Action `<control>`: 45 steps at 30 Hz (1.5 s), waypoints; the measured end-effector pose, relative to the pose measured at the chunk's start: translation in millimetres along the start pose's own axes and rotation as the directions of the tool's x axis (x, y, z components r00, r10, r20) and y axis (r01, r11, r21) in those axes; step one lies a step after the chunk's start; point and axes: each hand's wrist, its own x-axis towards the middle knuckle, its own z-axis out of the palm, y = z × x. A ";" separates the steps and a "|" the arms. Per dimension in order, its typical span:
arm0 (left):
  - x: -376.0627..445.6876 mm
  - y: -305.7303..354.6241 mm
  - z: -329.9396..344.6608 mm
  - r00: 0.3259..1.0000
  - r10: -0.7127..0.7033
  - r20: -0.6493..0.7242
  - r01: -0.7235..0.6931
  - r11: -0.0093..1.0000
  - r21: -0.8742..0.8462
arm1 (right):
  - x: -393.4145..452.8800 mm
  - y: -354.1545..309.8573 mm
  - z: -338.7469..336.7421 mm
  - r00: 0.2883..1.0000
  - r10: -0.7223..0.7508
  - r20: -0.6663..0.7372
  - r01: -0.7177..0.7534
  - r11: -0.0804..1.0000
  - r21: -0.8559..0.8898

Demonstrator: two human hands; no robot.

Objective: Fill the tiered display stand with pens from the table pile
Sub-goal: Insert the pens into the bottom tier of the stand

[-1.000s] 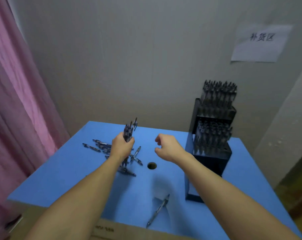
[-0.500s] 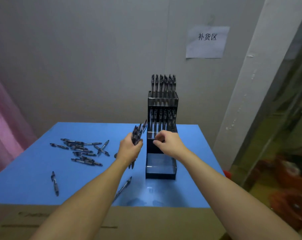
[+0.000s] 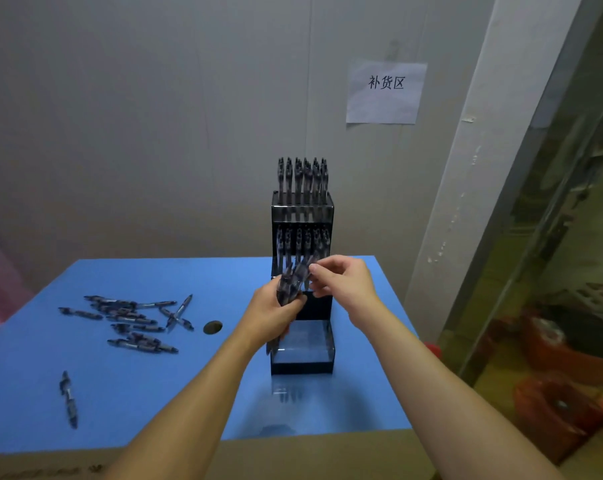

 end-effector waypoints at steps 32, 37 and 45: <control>55.0 -51.9 -32.6 0.981 -0.121 -0.152 0.090 0.977 -0.193 | 70.2 -3.9 -3.4 0.826 -0.349 -0.442 0.038 0.817 -0.576; 59.1 -48.4 -25.7 0.982 -0.094 -0.162 0.063 0.980 -0.187 | 69.8 -8.6 -6.1 0.844 -0.349 -0.407 0.016 0.775 -0.632; 61.2 -46.7 -19.7 0.981 -0.088 -0.175 0.055 0.981 -0.188 | 74.7 -5.8 -3.3 0.892 -0.263 -0.368 -0.024 0.785 -0.619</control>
